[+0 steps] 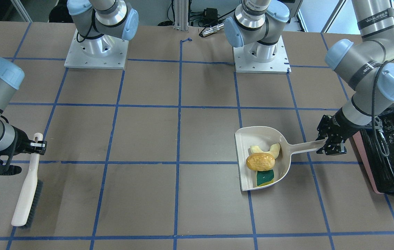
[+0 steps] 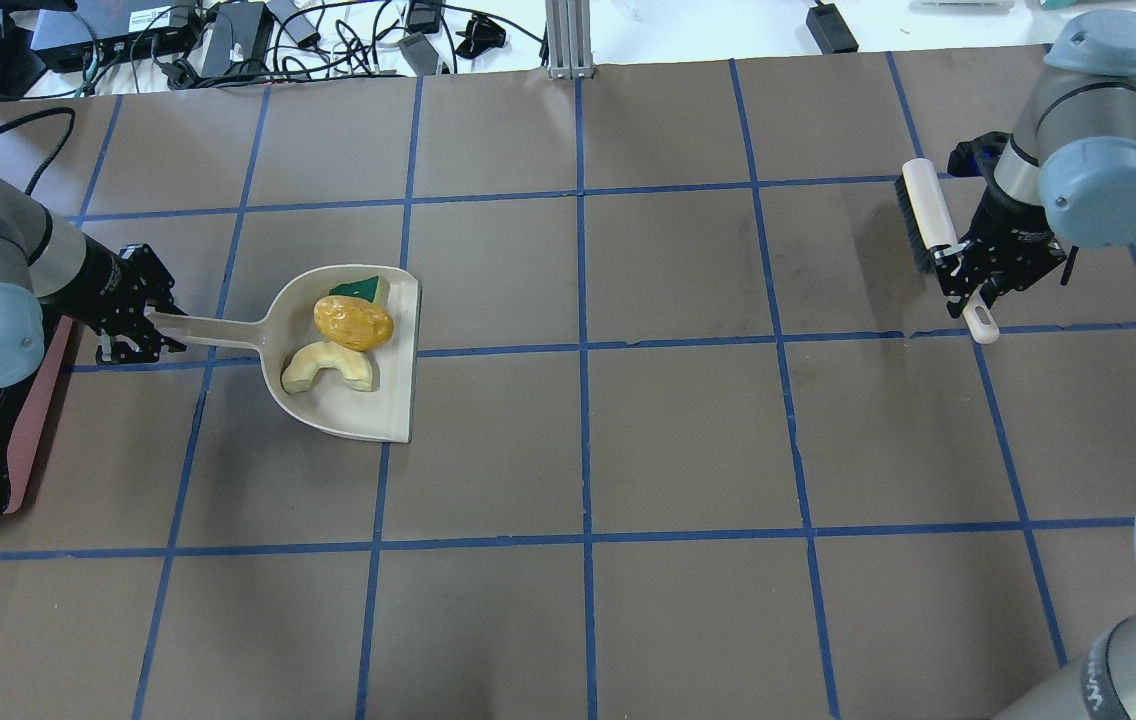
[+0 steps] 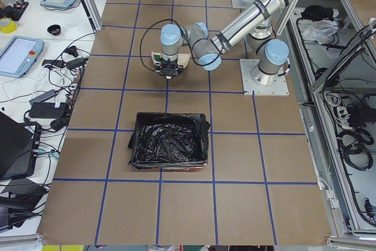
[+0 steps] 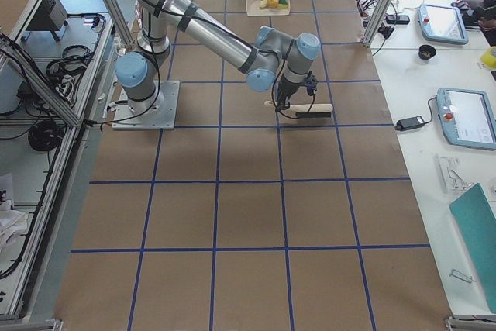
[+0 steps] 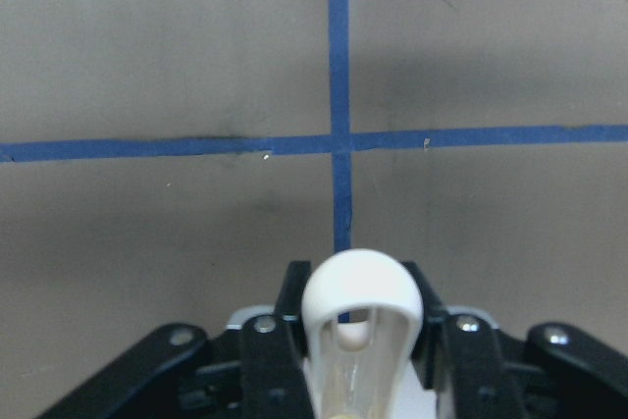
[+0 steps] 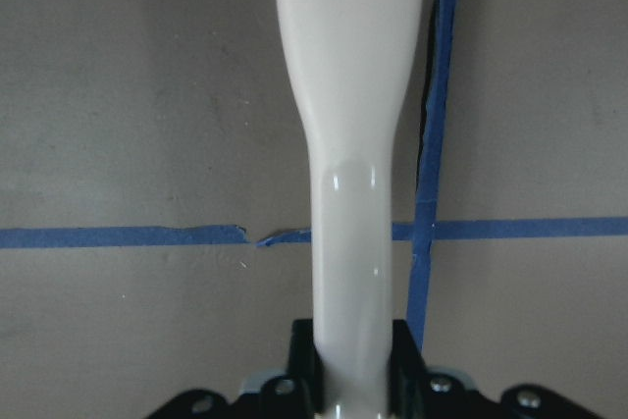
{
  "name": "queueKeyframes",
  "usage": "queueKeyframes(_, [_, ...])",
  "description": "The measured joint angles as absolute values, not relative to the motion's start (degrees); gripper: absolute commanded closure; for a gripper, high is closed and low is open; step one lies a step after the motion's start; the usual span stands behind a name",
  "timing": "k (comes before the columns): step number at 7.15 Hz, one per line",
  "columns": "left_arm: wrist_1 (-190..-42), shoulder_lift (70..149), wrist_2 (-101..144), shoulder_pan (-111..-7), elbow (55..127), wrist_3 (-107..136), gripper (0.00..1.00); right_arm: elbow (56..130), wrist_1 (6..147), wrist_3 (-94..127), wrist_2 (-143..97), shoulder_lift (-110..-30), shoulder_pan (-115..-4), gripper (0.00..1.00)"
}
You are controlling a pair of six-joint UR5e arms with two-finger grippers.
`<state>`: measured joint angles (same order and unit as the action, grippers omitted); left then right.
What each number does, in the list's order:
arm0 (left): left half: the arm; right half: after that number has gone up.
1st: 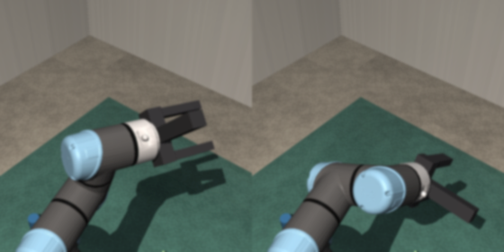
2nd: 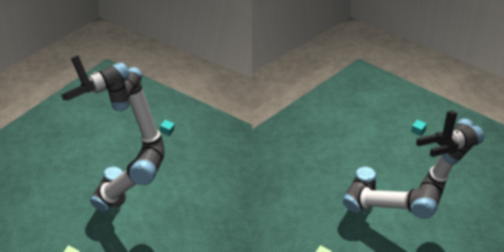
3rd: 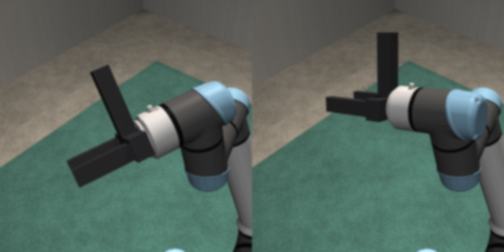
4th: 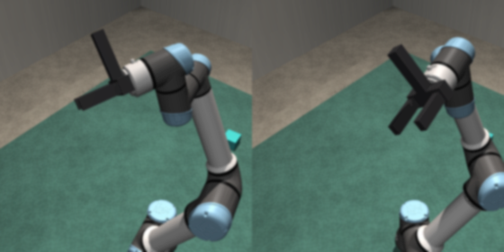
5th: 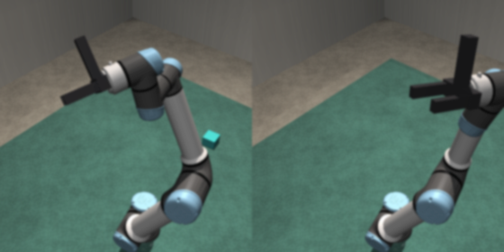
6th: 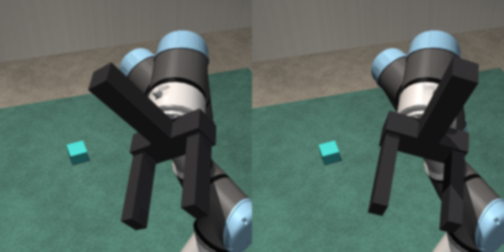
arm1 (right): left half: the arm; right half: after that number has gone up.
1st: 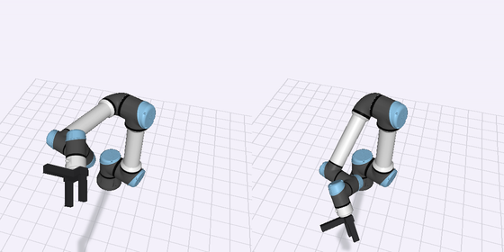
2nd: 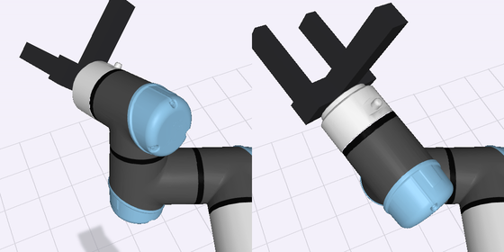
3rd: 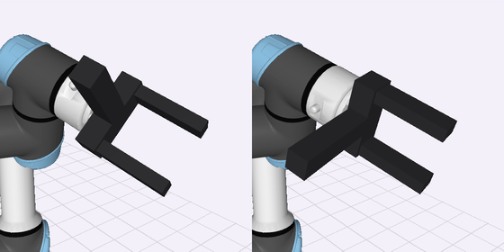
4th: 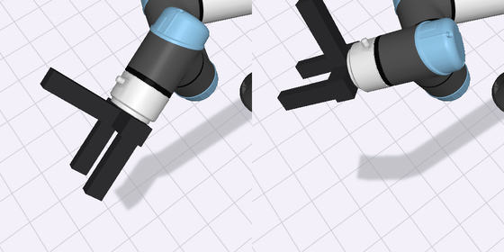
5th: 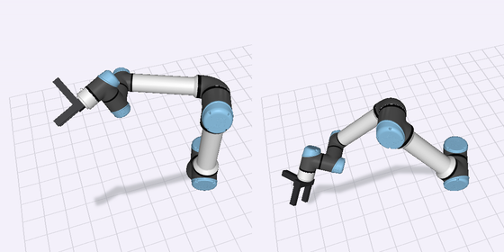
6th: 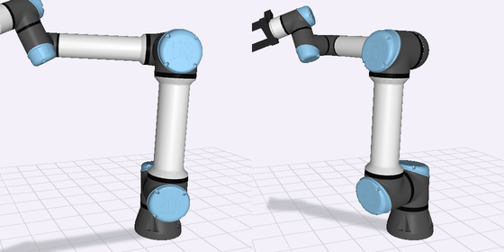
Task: Sweep and dump trash into bin
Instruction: 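Hold the brush with the right gripper while the left drags the dustpan toward the bin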
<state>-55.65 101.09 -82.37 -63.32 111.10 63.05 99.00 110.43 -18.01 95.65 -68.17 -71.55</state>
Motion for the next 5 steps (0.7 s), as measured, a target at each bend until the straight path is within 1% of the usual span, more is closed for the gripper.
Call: queueKeyframes(5, [-56.59, 100.85, -76.89, -61.2, 110.61, 62.66, 1.0, 99.3, 110.48, -18.26, 94.78, -67.55, -71.54, 1.0])
